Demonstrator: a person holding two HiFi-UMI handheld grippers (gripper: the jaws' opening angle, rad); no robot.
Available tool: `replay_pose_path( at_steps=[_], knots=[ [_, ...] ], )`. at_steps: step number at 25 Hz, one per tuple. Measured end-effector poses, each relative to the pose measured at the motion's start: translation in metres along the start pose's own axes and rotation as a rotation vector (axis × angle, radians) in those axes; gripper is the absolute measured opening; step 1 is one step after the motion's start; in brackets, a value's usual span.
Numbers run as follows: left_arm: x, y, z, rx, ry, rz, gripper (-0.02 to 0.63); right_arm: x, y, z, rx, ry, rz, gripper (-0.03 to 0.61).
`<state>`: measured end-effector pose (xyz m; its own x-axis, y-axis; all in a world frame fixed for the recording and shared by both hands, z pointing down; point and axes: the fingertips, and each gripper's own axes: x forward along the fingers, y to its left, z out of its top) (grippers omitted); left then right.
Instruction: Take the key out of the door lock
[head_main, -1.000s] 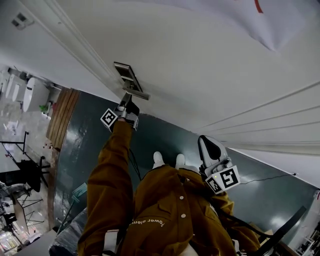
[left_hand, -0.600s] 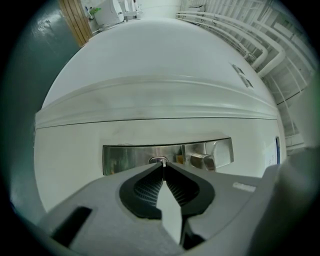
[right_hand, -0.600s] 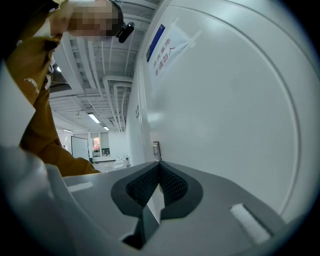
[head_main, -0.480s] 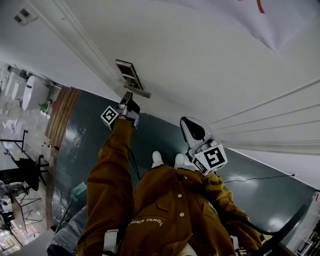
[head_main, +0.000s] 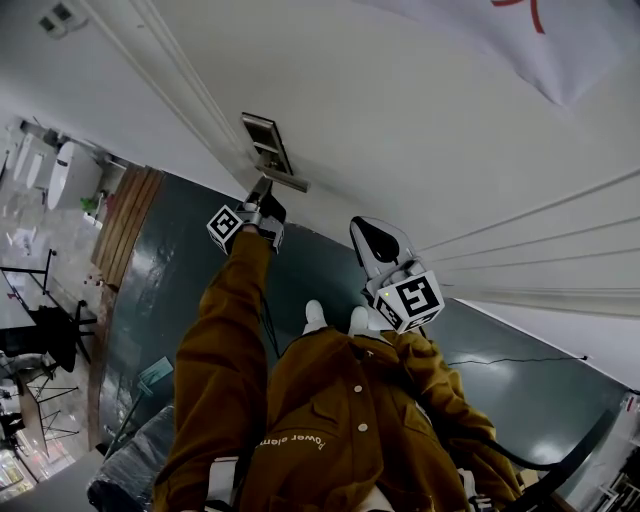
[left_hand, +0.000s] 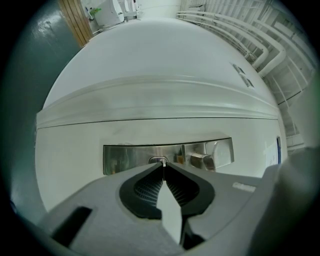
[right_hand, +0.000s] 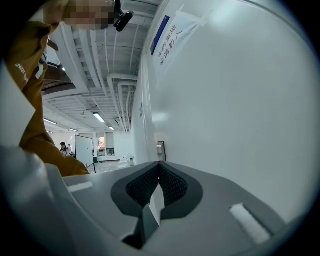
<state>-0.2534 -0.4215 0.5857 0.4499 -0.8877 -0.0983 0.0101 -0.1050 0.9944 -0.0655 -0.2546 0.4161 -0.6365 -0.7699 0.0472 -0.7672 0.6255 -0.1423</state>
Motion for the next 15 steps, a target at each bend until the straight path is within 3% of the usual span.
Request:
replay_pose_path(
  at_steps=[7, 15],
  knots=[
    [-0.018, -0.012, -0.006, 0.015, 0.02, -0.011, 0.02, -0.001, 0.001, -0.006, 0.011, 0.012, 0.003, 0.005],
    [-0.069, -0.047, -0.032, 0.119, 0.065, -0.029, 0.02, 0.007, 0.009, -0.011, 0.027, 0.016, 0.034, 0.005]
  ],
)
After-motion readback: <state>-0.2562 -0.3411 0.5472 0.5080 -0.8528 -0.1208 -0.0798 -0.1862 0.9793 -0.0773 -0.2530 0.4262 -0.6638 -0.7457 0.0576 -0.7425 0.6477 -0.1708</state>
